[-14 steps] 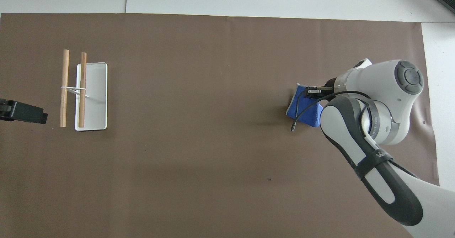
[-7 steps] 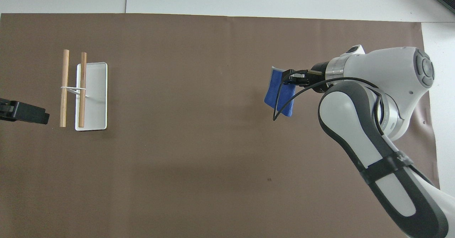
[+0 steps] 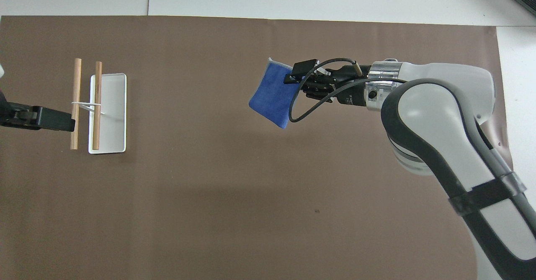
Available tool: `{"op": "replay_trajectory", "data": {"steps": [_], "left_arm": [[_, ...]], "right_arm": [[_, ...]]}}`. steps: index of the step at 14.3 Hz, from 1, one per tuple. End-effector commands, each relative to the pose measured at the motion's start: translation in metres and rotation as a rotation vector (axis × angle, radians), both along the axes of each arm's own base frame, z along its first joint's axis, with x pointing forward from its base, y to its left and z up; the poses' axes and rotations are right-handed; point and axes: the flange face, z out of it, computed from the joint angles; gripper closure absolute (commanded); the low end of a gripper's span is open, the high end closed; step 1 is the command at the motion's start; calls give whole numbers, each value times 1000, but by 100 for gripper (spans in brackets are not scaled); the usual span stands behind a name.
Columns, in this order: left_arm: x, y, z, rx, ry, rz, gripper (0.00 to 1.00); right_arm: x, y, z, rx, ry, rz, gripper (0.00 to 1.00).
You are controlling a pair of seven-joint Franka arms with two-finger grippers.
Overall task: Right arm passes towel to left arm to hang
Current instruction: 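Carry the towel toward center while the left gripper reaches toward it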
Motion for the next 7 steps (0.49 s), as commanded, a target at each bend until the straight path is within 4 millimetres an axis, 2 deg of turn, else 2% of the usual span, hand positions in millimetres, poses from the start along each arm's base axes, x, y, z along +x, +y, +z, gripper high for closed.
{"op": "replay_trajectory", "data": {"steps": [1, 4, 7], "left_arm": [[-9, -27, -16, -136, -9, 197, 0], [-17, -52, -28, -321, 10, 481, 0], [-28, -70, -39, -472, 46, 644, 0]], "right_arm": [[-10, 11, 11, 132, 23, -11, 100], [-23, 24, 13, 263, 85, -46, 100], [-32, 34, 13, 335, 124, -71, 100]]}}
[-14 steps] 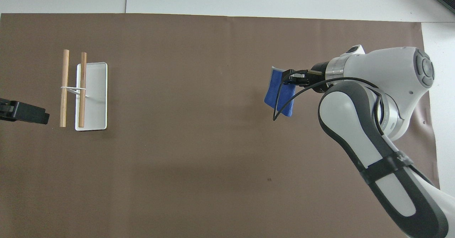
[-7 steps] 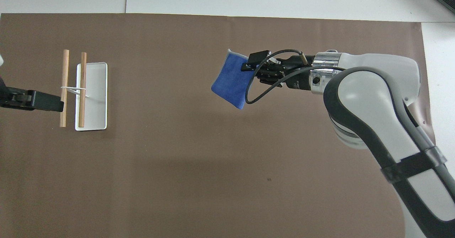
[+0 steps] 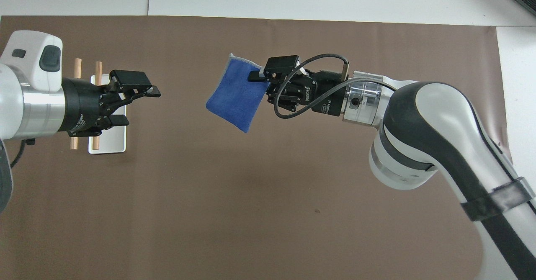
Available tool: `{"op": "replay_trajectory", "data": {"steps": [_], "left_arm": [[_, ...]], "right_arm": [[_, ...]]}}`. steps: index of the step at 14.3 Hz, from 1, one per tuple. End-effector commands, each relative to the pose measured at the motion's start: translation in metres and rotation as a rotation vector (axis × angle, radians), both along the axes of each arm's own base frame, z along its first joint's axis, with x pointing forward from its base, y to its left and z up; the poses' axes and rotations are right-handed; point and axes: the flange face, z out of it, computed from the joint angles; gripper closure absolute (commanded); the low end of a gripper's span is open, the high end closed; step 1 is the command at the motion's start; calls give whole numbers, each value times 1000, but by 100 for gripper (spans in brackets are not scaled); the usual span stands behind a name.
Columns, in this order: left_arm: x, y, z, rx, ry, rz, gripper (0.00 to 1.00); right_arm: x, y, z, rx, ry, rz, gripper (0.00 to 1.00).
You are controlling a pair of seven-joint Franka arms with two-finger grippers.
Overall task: Right arm passes towel to left arm to hang
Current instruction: 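Carry the towel toward center while the left gripper reaches toward it, then close the left gripper on the towel beside the right gripper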
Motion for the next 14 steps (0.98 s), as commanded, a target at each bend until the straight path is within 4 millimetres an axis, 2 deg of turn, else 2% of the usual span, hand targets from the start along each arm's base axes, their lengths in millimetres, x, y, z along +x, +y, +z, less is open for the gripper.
{"op": "replay_trajectory", "data": {"steps": [1, 3, 8, 11, 14], "left_arm": [[-23, -6, -7, -144, 23, 170, 0], [-31, -26, -10, -218, 31, 279, 0], [-57, -72, -34, -383, 76, 570, 0], [-61, -85, -45, -449, 97, 684, 0], [-63, -91, -39, -543, 75, 781, 0]], "right_arm": [[-15, 1, 3, 36, 3, -11, 100], [-19, 10, 3, 30, 4, -8, 100], [-20, 10, -1, 25, 12, -11, 100], [-20, 9, 0, 26, 11, -13, 100], [-20, 10, -1, 23, 11, -12, 100]]}}
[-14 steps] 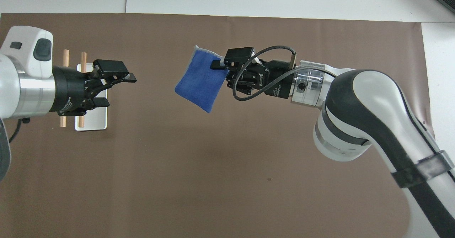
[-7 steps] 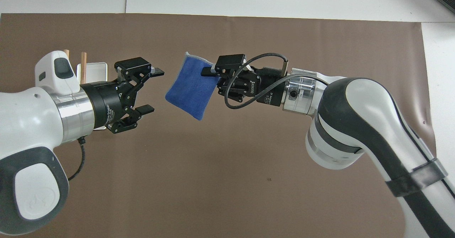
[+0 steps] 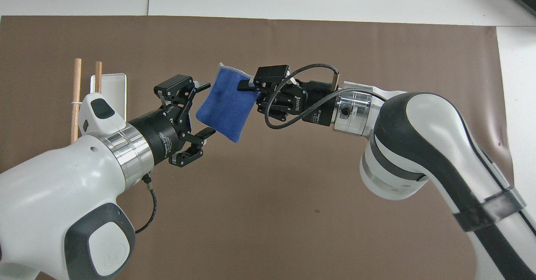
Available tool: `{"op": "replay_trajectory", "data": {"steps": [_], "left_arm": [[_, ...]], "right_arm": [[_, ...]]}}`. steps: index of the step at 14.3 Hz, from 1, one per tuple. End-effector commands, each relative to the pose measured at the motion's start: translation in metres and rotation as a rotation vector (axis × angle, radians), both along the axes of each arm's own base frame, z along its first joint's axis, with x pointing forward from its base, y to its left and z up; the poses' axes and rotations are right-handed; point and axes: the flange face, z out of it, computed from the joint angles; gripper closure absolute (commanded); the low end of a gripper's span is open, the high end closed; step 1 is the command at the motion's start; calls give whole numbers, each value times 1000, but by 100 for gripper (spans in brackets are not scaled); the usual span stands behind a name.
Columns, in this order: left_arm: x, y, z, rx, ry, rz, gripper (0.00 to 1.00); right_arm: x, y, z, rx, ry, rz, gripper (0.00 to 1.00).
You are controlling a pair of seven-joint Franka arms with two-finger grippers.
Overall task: Right arm passes towel to left arm to hang
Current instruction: 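Close the left gripper on the towel beside the right gripper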
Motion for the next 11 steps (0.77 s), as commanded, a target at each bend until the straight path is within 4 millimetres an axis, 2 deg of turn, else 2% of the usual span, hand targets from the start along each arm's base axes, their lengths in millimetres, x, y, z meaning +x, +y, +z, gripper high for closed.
{"op": "replay_trajectory", "data": {"steps": [1, 3, 6, 7, 9, 11], "left_arm": [[-7, -3, -3, -80, -27, 93, 0], [-6, -6, -5, -90, -38, 106, 1], [-5, -5, -8, -85, -31, 107, 51], [-3, -3, -9, -83, -25, 109, 60], [-1, 1, -9, -82, -24, 116, 84], [0, 3, -9, -80, -25, 117, 98]], "right_arm": [[-7, -3, 2, 9, -7, -22, 100], [-7, -4, 2, 7, -6, -23, 100], [-6, -4, 1, 2, -6, -32, 100], [-6, -4, 1, 3, -6, -31, 100], [-6, -5, 1, 2, -6, -34, 100], [-6, -4, 1, 3, -5, -31, 100]]}}
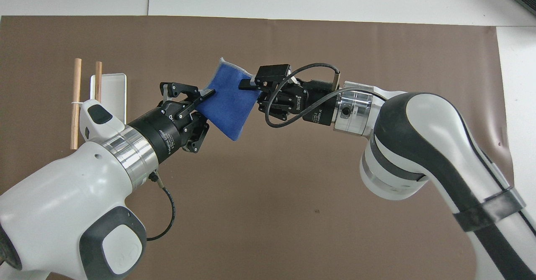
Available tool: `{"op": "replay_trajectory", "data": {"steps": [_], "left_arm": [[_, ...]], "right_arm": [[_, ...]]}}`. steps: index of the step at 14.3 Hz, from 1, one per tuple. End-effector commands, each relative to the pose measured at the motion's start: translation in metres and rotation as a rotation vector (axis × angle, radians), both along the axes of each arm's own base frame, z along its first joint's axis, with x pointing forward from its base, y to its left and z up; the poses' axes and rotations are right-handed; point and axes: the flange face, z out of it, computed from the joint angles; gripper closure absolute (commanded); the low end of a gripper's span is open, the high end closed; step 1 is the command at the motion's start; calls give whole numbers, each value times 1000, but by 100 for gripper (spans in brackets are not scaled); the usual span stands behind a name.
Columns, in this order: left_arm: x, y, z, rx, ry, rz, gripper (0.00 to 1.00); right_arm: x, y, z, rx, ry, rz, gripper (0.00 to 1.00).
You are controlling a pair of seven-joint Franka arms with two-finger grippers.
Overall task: Right arm passes towel to left arm to hang
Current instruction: 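Close the left gripper on the towel beside the right gripper, then open the right gripper and withdraw while the left gripper carries the towel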
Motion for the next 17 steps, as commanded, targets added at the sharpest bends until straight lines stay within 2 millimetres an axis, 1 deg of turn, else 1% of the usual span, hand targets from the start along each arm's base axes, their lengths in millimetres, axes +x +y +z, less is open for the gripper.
{"op": "replay_trajectory", "data": {"steps": [1, 3, 4, 5, 6, 7, 8, 9, 10, 11, 12, 13, 14, 15, 17], "left_arm": [[-1, 4, -3, -12, -1, 13, 100], [0, 5, -4, -9, -2, 12, 100], [0, 4, -4, -5, -3, 8, 100], [0, 5, -4, -3, -5, 7, 100], [1, 7, -5, -1, -5, 10, 100], [6, 14, -4, -1, -7, 25, 100], [6, 15, -3, -2, -9, 27, 100], [7, 15, -4, -1, -8, 28, 100], [7, 17, -5, 0, -5, 31, 100], [10, 23, -5, 1, -6, 42, 100], [15, 34, -6, 3, -7, 66, 100], [24, 53, -8, 6, -7, 103, 100], [30, 69, -8, 8, -7, 135, 100], [34, 78, -9, 10, -9, 153, 100], [46, 104, -21, 23, 5, 208, 100]], "right_arm": [[-7, -2, 2, 9, -4, -21, 100], [-7, -3, 2, 9, -1, -23, 100], [-7, -3, 2, 3, -2, -20, 85], [-6, -3, 0, -10, -9, -15, 25], [-6, -5, 1, -37, -28, -11, 0], [-4, -11, 0, -131, -71, -17, 0], [-2, -12, 1, -236, -122, -14, 0], [-3, -8, 1, -316, -165, 3, 0], [-2, -10, 2, -376, -200, 14, 0], [0, -15, -1, -440, -230, 35, 0], [3, -24, -1, -537, -283, 71, 0], [10, -41, -1, -638, -326, 95, 0], [14, -51, -1, -720, -352, 117, 0], [18, -61, -1, -808, -380, 141, 0], [25, -86, -1, -991, -416, 191, 0]]}}
